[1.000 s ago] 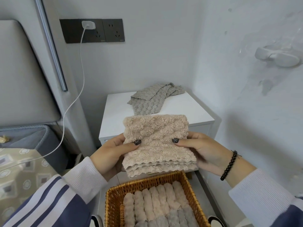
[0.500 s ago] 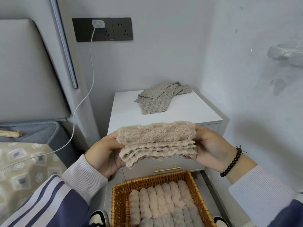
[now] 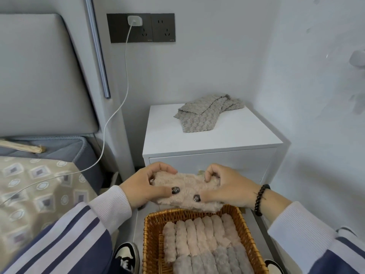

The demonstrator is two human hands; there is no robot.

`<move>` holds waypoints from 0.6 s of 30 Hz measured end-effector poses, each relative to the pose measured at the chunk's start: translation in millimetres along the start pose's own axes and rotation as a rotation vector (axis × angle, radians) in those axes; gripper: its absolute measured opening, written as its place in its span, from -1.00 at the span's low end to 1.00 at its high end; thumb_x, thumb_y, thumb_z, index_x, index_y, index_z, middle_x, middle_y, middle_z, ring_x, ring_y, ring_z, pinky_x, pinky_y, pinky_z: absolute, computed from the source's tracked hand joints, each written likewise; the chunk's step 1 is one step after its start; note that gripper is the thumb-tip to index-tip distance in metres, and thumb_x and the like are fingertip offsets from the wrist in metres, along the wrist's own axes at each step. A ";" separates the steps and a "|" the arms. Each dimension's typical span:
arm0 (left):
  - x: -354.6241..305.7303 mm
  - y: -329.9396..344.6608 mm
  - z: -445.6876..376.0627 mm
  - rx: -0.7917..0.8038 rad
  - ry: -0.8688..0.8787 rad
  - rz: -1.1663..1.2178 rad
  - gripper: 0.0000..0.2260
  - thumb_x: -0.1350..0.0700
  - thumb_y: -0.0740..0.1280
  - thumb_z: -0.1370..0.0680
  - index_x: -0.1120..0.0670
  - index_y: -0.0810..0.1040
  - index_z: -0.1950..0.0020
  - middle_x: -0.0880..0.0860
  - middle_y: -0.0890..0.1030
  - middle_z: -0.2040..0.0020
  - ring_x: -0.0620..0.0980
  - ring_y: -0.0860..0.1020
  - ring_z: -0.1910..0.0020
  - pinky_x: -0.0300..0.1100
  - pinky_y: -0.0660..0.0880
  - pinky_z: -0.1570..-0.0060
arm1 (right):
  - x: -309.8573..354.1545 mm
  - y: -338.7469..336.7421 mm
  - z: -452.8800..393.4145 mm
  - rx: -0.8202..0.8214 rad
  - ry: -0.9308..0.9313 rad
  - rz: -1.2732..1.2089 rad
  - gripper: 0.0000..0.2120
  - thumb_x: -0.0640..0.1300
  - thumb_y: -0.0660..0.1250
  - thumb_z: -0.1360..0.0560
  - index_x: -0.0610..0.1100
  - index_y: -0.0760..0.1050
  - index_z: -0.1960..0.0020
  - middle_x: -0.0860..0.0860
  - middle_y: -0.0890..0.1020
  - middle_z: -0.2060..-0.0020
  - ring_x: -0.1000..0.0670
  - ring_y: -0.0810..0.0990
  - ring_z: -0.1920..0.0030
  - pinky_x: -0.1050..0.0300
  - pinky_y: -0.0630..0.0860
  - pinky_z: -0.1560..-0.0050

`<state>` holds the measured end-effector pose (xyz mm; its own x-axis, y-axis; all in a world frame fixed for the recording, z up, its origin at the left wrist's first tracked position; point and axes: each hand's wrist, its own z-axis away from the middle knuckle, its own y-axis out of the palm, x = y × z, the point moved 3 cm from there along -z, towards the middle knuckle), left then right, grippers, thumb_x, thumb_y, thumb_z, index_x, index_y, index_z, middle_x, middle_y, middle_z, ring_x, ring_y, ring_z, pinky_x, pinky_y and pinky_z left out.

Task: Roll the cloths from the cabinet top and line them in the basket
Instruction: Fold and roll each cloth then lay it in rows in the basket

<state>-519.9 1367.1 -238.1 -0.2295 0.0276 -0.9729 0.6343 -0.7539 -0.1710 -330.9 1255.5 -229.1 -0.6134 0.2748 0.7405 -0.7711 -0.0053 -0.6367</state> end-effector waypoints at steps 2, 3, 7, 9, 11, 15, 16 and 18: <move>8.1 -6.1 1.6 0.030 -0.027 -0.058 -0.30 0.02 0.62 -0.07 -0.16 0.55 -0.19 0.16 0.62 -0.12 0.12 0.64 -0.04 0.07 0.60 -0.03 | 1.7 10.2 -3.2 0.045 -0.003 0.033 -0.45 0.10 0.55 -0.29 0.08 0.33 -0.14 0.11 0.44 -0.14 0.17 0.46 -0.04 0.24 0.46 0.01; 12.1 -9.0 2.5 0.042 -0.038 -0.068 -0.21 0.01 0.66 -0.03 -0.17 0.52 -0.24 0.14 0.62 -0.12 0.11 0.64 -0.06 0.06 0.60 -0.04 | 3.0 14.7 -4.0 0.065 -0.012 0.049 -0.34 0.10 0.56 -0.28 0.10 0.29 -0.26 0.11 0.40 -0.24 0.14 0.42 -0.19 0.21 0.44 -0.14; 22.0 -13.8 6.3 0.065 -0.055 -0.091 -0.22 0.10 0.68 -0.09 -0.08 0.50 -0.26 0.12 0.62 -0.14 0.05 0.63 -0.10 -0.06 0.60 -0.03 | 10.5 34.0 -9.8 0.174 -0.072 0.191 -0.28 0.08 0.55 -0.32 0.08 0.31 -0.38 0.18 0.43 -0.22 0.15 0.42 -0.20 0.22 0.42 -0.18; 25.9 -14.8 7.9 0.051 -0.063 -0.139 -0.32 0.33 0.61 -0.21 -0.07 0.53 -0.24 0.10 0.63 -0.12 0.04 0.63 -0.09 -0.06 0.61 -0.02 | 12.0 45.7 -13.9 0.221 -0.080 0.222 -0.39 0.09 0.55 -0.31 0.04 0.42 -0.28 0.14 0.53 -0.14 0.09 0.51 -0.12 0.15 0.50 -0.13; 30.4 -15.2 7.8 0.048 -0.063 -0.187 -0.34 0.42 0.56 -0.24 -0.08 0.55 -0.22 0.07 0.64 -0.08 0.03 0.63 -0.07 -0.06 0.62 0.00 | 11.4 57.2 -19.0 0.241 -0.068 0.211 -0.43 0.10 0.54 -0.32 0.01 0.43 -0.25 0.11 0.55 -0.12 0.06 0.54 -0.10 0.12 0.51 -0.12; 39.1 -17.3 4.1 -0.022 -0.087 -0.251 -0.39 0.41 0.55 -0.25 -0.08 0.56 -0.18 0.05 0.65 -0.06 0.00 0.63 -0.05 -0.09 0.61 -0.02 | 9.8 81.1 -32.6 0.241 -0.077 0.091 -0.42 0.01 0.48 -0.39 -0.02 0.36 -0.34 0.06 0.54 -0.17 0.04 0.53 -0.13 0.11 0.51 -0.13; 42.6 -19.1 2.6 -0.056 -0.103 -0.289 -0.41 0.37 0.55 -0.26 -0.08 0.54 -0.18 0.01 0.63 -0.07 -0.03 0.62 -0.06 -0.13 0.60 -0.05 | 8.6 87.2 -37.4 0.237 -0.080 0.055 -0.47 -0.03 0.46 -0.41 -0.02 0.38 -0.33 0.06 0.56 -0.15 0.06 0.53 -0.10 0.16 0.51 -0.08; 50.7 -23.8 -1.0 -0.132 -0.157 -0.379 -0.43 0.27 0.56 -0.30 -0.06 0.49 -0.24 -0.02 0.58 -0.12 -0.06 0.56 -0.11 -0.15 0.54 -0.14 | 3.9 98.2 -46.3 0.228 -0.048 -0.034 -0.57 -0.10 0.43 -0.44 -0.04 0.43 -0.28 0.08 0.58 -0.04 0.09 0.54 0.00 0.28 0.48 0.09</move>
<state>-545.9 1387.2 -283.6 -0.5679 0.1785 -0.8035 0.5701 -0.6188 -0.5404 -401.1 1300.5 -298.7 -0.5895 0.2324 0.7736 -0.8068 -0.2158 -0.5500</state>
